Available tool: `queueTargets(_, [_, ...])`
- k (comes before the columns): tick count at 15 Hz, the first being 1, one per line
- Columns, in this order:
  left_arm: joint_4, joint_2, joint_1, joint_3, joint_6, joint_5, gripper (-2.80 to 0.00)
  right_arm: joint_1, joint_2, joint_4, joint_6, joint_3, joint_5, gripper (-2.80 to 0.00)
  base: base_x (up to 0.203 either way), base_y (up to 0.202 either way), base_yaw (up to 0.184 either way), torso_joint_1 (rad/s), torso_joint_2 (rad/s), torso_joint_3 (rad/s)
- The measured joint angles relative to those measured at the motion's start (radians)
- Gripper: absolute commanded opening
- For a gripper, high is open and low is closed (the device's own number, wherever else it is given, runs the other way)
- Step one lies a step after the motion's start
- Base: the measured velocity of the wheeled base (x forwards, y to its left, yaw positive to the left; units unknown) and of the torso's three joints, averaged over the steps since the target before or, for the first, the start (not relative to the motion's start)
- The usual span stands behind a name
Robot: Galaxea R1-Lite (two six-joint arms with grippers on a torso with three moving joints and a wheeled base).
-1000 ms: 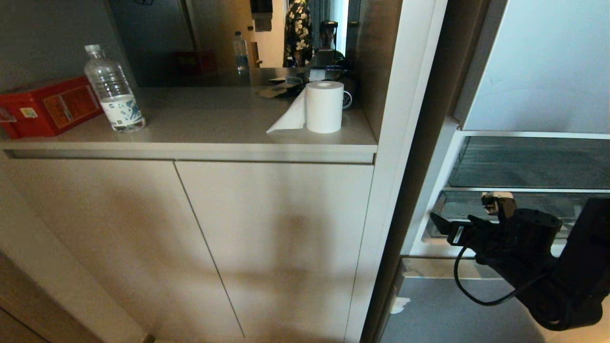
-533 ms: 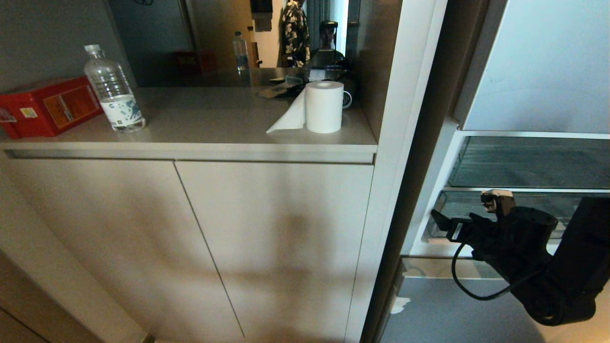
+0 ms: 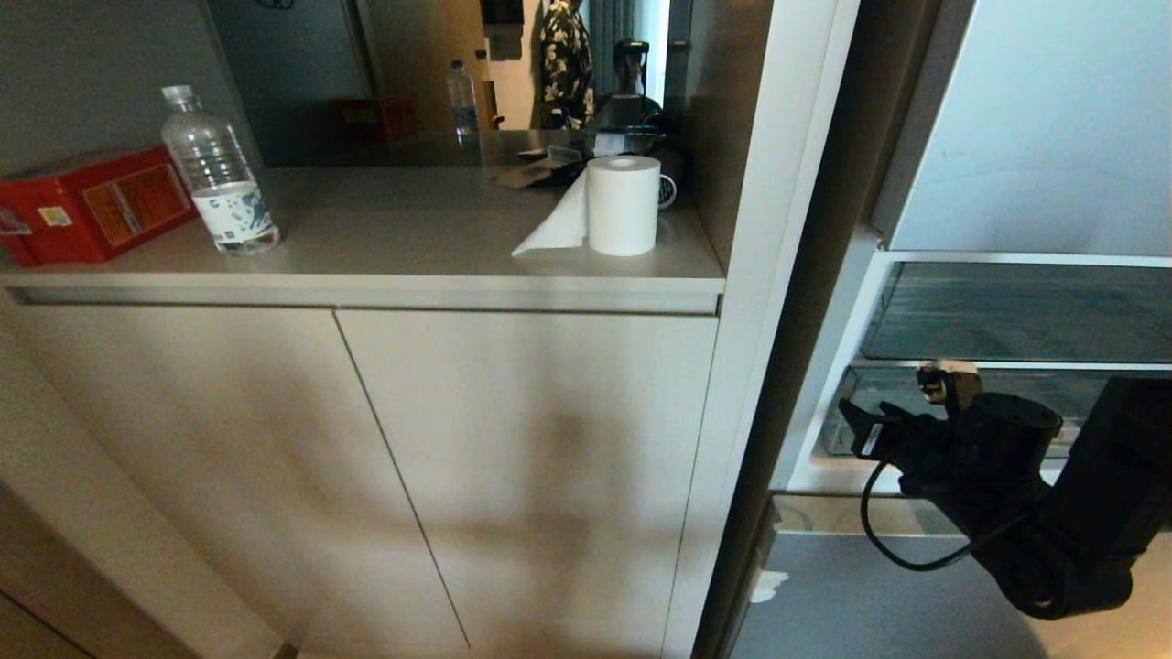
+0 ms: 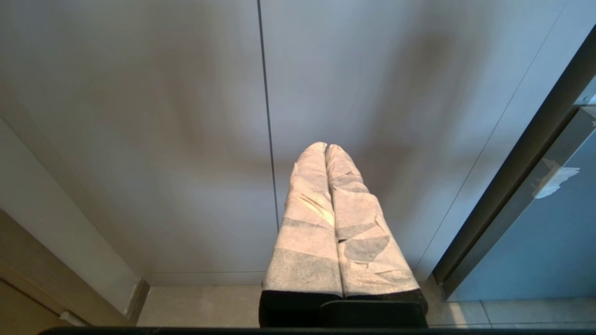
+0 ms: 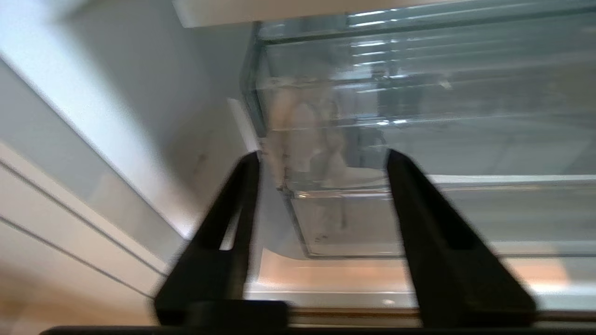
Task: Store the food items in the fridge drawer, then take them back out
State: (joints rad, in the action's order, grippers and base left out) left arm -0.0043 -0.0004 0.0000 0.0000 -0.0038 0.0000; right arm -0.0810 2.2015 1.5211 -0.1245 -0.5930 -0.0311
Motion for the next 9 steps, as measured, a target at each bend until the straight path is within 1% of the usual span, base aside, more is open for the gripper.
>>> queueTargets(6, [0.0,0.0,0.001,0.0,0.0,0.0,-2.8,-0.038,-0.004,-0.015,-0.024,-0.024,-0.001,-2.8,0.0,0.0,0.0,0.0,0.0,0.0])
queueTargets(9, [0.0,0.0,0.0,0.0,0.0,0.0,-2.8,-0.042,-0.013,-0.009,-0.049,0.003,0.0,-2.8,0.0,0.0,0.0,0.0,0.0,0.0])
